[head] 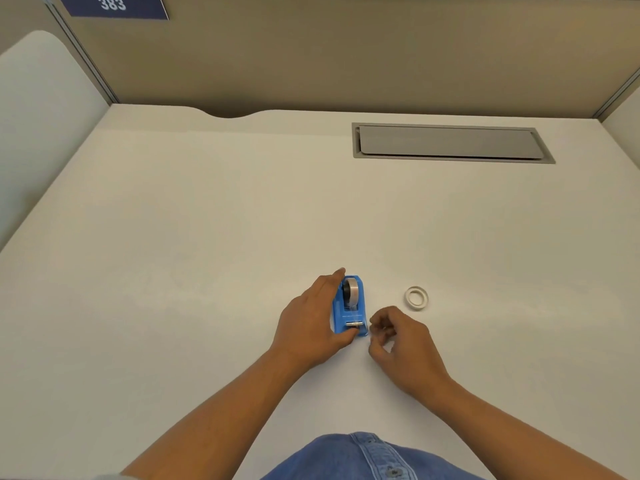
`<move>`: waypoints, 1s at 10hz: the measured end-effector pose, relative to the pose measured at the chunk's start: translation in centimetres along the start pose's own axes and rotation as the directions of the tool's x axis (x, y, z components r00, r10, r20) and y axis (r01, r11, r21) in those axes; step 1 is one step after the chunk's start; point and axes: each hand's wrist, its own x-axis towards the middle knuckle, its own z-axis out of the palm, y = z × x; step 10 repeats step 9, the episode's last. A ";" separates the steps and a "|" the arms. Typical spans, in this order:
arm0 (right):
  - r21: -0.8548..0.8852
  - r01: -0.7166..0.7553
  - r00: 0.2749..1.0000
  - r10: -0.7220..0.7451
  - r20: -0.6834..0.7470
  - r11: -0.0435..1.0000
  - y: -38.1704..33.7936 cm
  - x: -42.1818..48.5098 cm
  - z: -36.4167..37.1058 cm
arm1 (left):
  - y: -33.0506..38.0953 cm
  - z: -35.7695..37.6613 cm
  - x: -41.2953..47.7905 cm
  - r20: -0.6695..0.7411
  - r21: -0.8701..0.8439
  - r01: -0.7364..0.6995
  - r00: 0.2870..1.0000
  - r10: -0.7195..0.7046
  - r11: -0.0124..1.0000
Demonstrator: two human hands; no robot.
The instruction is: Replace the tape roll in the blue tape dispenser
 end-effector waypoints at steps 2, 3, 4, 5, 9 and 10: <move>0.142 -0.058 0.998 0.059 -0.007 0.988 0.2 0.3 0.4 | -0.2 0.3 0.0 -0.006 0.034 -0.048 0.999 0.048 0.998; 0.129 -0.022 0.999 0.026 -0.023 0.991 0.6 0.2 0.6 | -0.4 0.6 0.0 -0.002 0.034 -0.062 0.998 0.062 0.997; 0.126 -0.008 0.999 0.014 -0.045 0.992 0.8 0.2 0.8 | -0.4 0.9 0.0 -0.008 0.039 -0.071 0.997 0.072 0.997; 0.126 0.000 0.999 0.007 -0.053 0.992 0.8 0.3 0.9 | -0.4 1.1 -0.1 -0.007 0.025 -0.071 0.997 0.071 0.997; 0.074 0.019 1.000 -0.019 -0.001 0.997 0.2 0.1 0.7 | -0.3 0.3 -0.3 0.033 -0.044 -0.090 0.995 0.091 0.995; 0.074 0.019 1.000 -0.019 -0.001 0.997 0.2 0.1 0.7 | -0.3 0.3 -0.3 0.033 -0.044 -0.090 0.995 0.091 0.995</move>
